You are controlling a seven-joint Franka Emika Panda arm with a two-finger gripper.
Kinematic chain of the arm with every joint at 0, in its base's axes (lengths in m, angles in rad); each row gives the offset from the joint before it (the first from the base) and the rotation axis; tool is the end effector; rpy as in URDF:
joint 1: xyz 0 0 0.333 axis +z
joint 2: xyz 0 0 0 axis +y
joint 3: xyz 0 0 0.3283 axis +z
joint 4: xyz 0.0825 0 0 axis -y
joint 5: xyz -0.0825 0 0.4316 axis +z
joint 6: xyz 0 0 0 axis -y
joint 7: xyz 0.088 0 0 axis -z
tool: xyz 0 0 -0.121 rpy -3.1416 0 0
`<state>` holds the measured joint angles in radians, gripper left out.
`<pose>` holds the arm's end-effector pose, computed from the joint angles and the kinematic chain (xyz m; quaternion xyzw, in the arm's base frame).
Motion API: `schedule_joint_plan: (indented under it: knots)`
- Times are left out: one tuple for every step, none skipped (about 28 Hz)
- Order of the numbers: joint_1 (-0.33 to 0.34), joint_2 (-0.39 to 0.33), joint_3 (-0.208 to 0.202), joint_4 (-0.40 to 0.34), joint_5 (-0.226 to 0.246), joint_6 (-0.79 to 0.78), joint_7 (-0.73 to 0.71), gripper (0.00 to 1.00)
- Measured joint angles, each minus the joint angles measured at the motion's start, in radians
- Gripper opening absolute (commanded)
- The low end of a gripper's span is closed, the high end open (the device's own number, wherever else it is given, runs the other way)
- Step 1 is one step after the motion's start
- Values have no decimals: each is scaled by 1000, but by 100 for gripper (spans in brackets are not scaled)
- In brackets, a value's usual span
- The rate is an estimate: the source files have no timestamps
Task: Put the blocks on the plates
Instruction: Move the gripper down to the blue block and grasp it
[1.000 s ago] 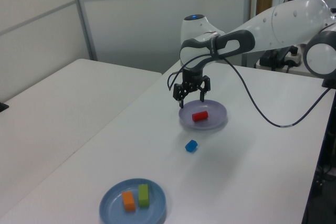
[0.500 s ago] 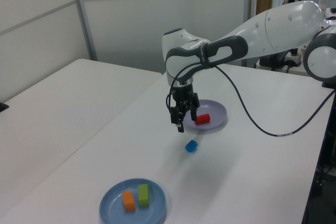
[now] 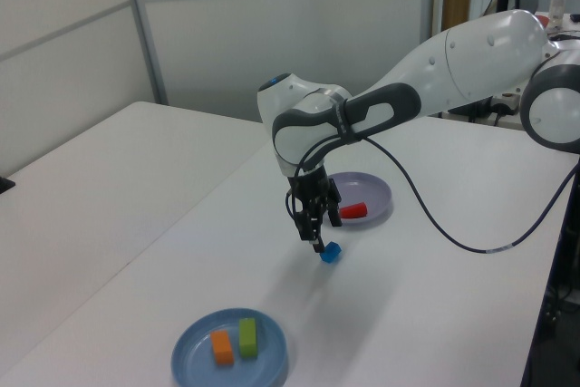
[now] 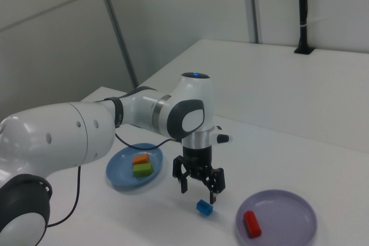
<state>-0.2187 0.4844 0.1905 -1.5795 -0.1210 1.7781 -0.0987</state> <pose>0.6945 -0.0453 0.3174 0.9891 0.0509 -0.1380 0.0030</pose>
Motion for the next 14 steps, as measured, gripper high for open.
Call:
schedule_joint_plan:
  knots:
    - [2, 3, 0, -2, -7, 0, 0, 92]
    - [3, 5, 0, -3, -10, 0, 1, 92]
    - [3, 8, 0, -4, -14, 0, 3, 92]
    - [3, 10, 0, -5, -20, 0, 6, 92]
    - [3, 13, 0, -5, -27, 0, 9, 92]
    - [3, 15, 0, -5, -37, 0, 13, 92]
    - [3, 19, 0, -5, -51, 0, 18, 92]
    - [4, 22, 0, -5, -59, 0, 22, 92]
    - [5, 25, 0, -5, -66, 0, 27, 92]
    - [6, 29, 0, -5, -71, 0, 31, 92]
    - [7, 33, 0, -5, -74, 0, 35, 92]
    - [9, 36, 0, -5, -77, 0, 39, 89]
    - [11, 41, 0, -5, -80, 0, 46, 86]
    - [13, 43, 0, -5, -82, 0, 48, 83]
